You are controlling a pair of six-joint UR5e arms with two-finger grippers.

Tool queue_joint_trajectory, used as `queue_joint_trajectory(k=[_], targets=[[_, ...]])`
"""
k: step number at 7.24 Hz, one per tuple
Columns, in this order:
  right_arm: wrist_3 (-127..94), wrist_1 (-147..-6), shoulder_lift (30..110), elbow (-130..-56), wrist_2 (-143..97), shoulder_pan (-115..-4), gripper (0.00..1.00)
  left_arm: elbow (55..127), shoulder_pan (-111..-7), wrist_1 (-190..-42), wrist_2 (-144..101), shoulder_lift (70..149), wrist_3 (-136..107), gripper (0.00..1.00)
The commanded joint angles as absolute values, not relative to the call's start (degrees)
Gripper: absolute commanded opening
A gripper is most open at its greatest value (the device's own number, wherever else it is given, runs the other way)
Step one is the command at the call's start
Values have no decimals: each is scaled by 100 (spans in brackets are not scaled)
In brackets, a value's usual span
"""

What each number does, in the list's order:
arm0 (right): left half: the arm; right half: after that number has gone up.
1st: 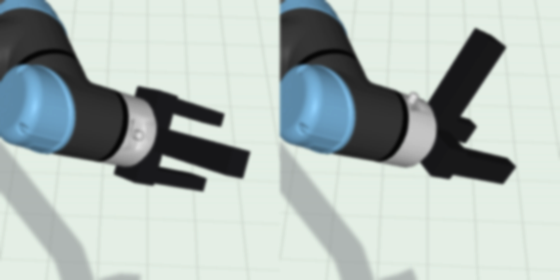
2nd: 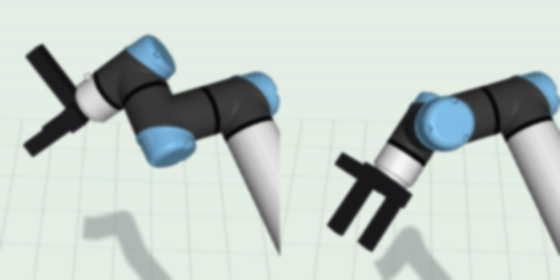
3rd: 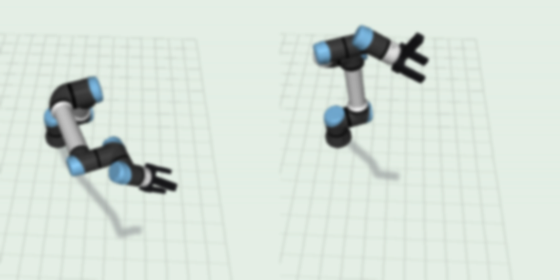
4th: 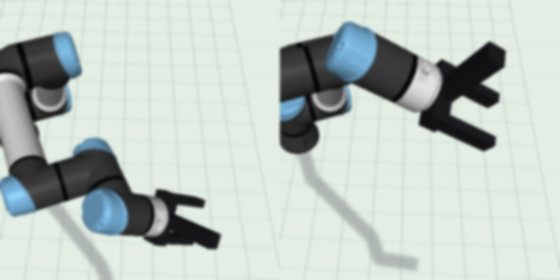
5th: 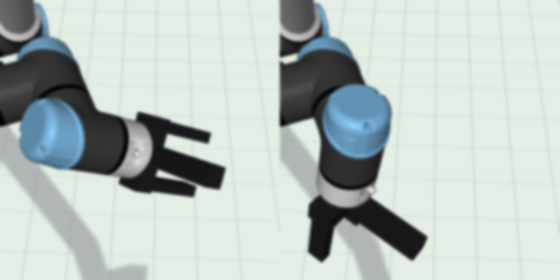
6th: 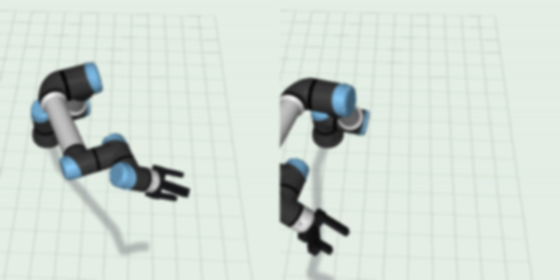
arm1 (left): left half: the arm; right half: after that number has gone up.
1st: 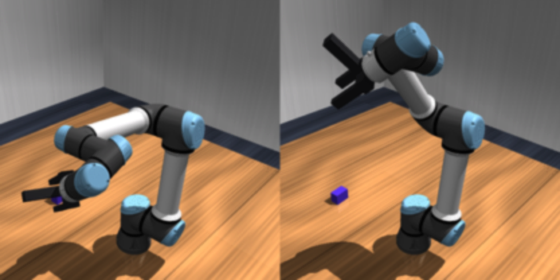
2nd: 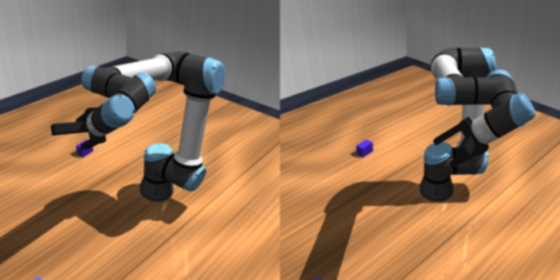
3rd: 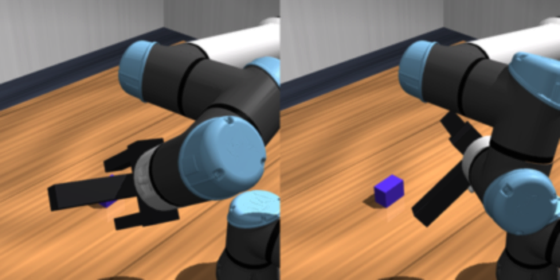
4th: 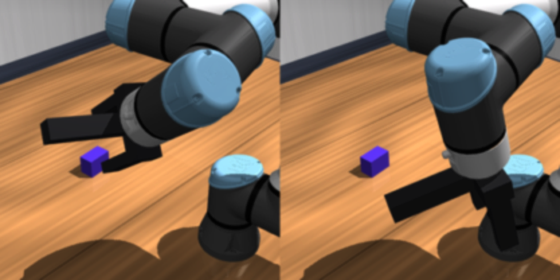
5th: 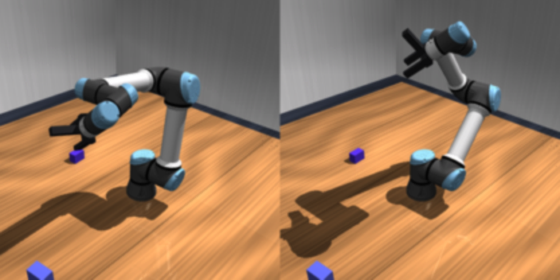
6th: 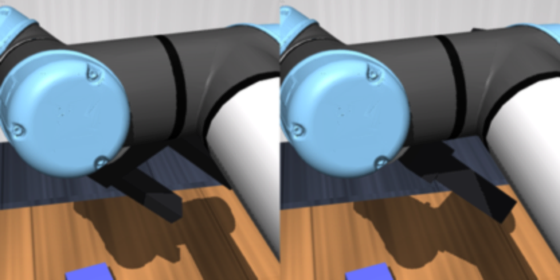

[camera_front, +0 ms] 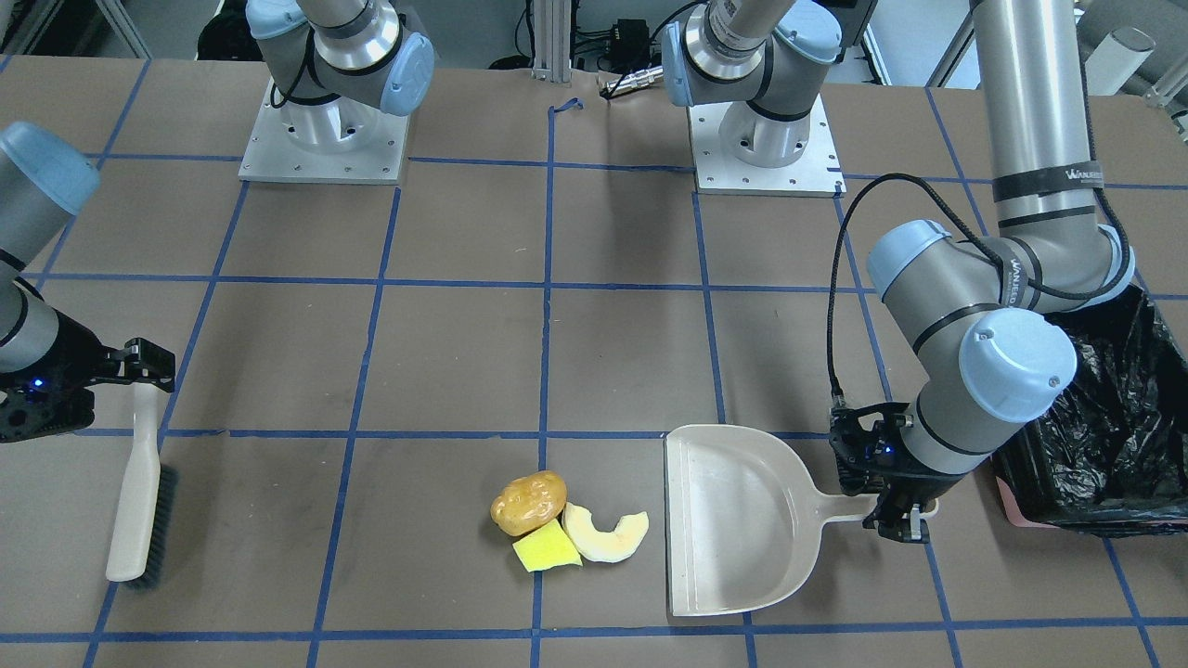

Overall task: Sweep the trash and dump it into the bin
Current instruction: 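Grasp the white brush handle with the right gripper and lift it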

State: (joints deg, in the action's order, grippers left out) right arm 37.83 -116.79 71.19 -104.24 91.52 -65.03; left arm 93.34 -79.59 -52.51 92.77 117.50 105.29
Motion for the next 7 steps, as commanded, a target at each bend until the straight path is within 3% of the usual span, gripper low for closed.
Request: queue_joint_trajectory(k=[1, 2, 4, 7], targets=[[3779, -11663, 7040, -10424, 9210, -6513, 94, 9334, -8007, -5238, 9519, 11751, 10538, 0], [3779, -11637, 7023, -10450, 9237, -6513, 93, 9334, -8016, -5238, 9519, 11768, 10547, 0], [3771, -11619, 7005, -10459, 9246, -6513, 74, 9334, -8033, -5238, 9510, 11769, 10512, 0], [3744, -11610, 6979, -10459, 9237, -6513, 55, 9229, -8165, -5256, 9519, 11856, 10407, 0]])
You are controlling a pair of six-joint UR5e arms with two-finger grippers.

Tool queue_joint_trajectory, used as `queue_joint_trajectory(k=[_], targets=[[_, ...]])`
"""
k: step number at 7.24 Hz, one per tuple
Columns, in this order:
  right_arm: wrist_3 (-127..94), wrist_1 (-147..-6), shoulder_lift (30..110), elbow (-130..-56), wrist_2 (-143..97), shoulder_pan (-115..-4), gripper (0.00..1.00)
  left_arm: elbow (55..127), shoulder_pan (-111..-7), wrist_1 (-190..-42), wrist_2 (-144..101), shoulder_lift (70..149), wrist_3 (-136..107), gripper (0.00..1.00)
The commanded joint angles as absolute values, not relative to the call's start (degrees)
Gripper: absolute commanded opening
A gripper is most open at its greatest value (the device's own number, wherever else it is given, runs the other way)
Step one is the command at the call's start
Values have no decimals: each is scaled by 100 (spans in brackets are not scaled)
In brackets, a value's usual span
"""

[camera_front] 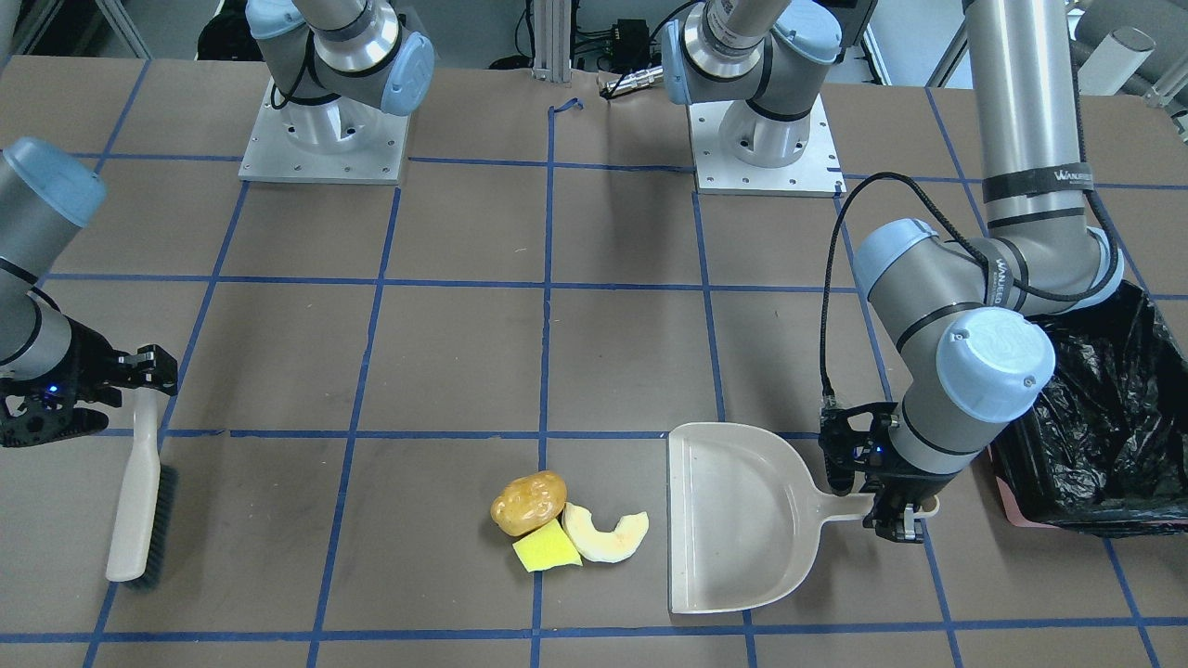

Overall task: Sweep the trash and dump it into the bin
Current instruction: 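Grasp the white brush handle with the right gripper and lift it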

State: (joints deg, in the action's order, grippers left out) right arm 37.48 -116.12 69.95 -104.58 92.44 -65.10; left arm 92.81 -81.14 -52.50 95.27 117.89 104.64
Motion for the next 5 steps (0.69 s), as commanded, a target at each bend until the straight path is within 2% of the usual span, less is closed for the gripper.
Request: queue_joint_trajectory(k=[1, 2, 3, 4, 5], targets=[[3735, -11610, 6987, -10450, 9237, -6513, 50, 9168, -8191, -5256, 9519, 11917, 10319, 0], [3735, -11610, 6996, -10424, 9229, -6530, 50, 9167, -8191, -5265, 9536, 11918, 10301, 0], [3666, -11619, 6996, -10415, 9185, -6530, 44, 9167, -8191, -5273, 9536, 11918, 10301, 0], [3543, -11593, 6996, -10415, 9219, -6539, 11, 9167, -8200, -5282, 9545, 11918, 10292, 0], [3533, -11575, 6996, -10415, 9211, -6539, 0, 9167, -8200, -5300, 9545, 11918, 10283, 0]])
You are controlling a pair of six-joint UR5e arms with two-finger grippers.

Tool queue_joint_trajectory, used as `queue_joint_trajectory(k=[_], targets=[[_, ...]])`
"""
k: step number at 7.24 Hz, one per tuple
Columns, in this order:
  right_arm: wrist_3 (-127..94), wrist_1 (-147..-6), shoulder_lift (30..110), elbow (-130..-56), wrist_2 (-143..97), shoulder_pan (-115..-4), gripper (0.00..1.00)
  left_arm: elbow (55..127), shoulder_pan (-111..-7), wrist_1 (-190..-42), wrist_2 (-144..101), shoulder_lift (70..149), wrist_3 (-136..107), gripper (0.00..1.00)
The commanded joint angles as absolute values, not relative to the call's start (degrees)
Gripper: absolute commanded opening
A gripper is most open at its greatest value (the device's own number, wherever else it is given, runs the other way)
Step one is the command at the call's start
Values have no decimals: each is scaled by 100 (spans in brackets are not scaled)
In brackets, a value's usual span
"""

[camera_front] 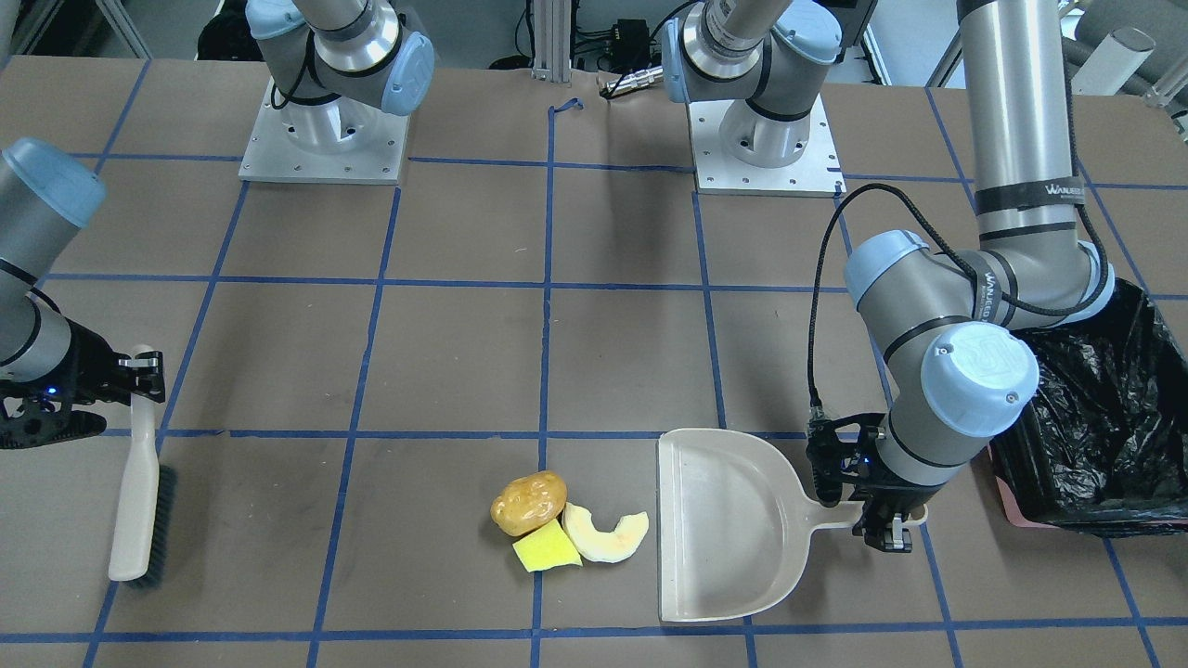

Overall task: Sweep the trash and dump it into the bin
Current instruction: 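Move the brush with the right gripper behind the yellow items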

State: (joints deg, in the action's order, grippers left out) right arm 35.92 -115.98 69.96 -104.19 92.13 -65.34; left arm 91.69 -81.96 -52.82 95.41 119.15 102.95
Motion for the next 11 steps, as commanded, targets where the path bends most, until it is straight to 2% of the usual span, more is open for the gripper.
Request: queue_joint_trajectory(k=[1, 3, 5, 11], targets=[[3533, -11532, 6996, -10406, 9211, -6539, 0, 9167, -8200, -5300, 9545, 11918, 10283, 0], [3403, -11427, 7057, -10232, 9228, -6635, 0, 9176, -8200, -5309, 9545, 11918, 10283, 0], [2188, -10394, 7049, -9435, 9133, -7300, 0, 9176, -8200, -5309, 9545, 11918, 10283, 0], [-1007, -10380, 6786, -9334, 8464, -9463, 0, 9193, -8200, -5309, 9536, 11918, 10275, 0]])
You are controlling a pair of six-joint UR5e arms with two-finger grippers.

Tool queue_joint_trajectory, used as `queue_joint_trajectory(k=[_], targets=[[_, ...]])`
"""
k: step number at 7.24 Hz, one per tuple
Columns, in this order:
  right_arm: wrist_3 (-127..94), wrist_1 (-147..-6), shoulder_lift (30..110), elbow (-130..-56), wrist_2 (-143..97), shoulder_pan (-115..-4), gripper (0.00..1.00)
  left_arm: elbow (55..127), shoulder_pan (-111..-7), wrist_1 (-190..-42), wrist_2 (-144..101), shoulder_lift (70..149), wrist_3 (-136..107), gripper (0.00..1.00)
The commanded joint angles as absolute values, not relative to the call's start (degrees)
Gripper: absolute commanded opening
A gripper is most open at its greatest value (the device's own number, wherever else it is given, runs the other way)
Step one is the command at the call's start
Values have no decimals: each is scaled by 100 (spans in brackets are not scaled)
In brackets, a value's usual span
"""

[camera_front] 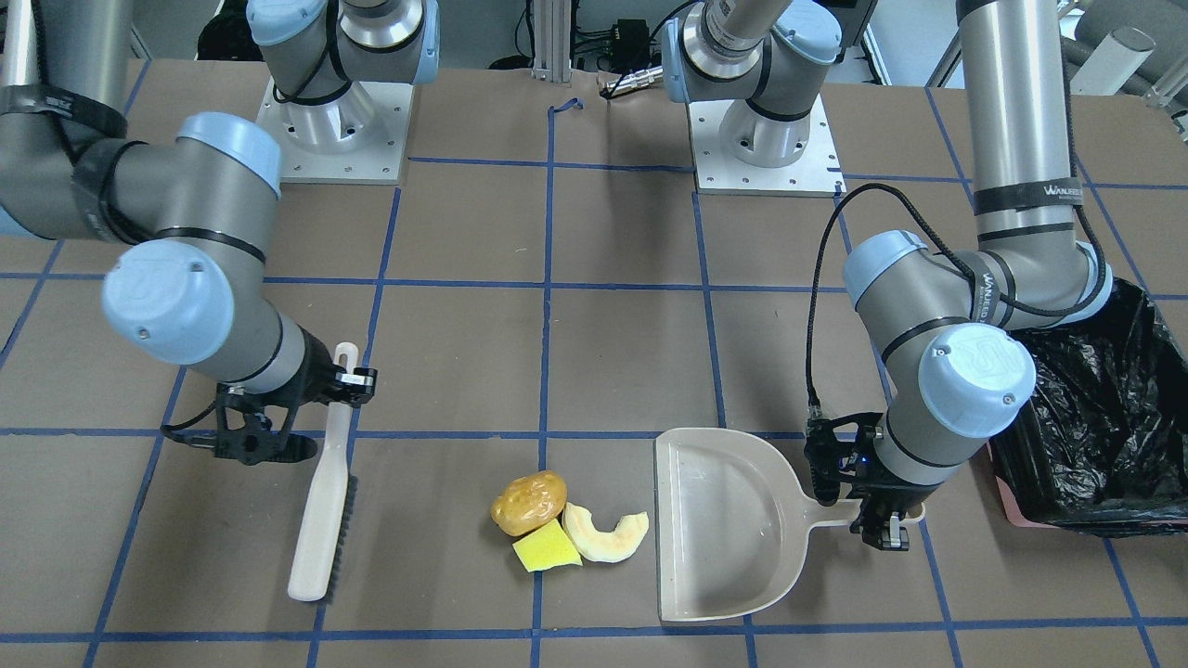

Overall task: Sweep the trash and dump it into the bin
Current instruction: 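Move the brush with the right gripper behind the yellow items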

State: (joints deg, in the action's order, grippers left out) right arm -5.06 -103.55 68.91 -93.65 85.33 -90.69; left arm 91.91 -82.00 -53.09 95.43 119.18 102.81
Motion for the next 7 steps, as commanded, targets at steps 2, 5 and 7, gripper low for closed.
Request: queue_joint_trajectory(k=[2, 5, 7], targets=[[-1116, -10810, 6593, -9325, 8420, -9922, 0, 9202, -8200, -5309, 9536, 11918, 10239, 0], [-1501, -11056, 6417, -9290, 8420, -10194, 0, 9202, -8200, -5300, 9545, 11918, 10239, 0], [-1818, -11258, 6276, -9238, 8420, -10414, 0, 9211, -8200, -5300, 9554, 11918, 10248, 0]])
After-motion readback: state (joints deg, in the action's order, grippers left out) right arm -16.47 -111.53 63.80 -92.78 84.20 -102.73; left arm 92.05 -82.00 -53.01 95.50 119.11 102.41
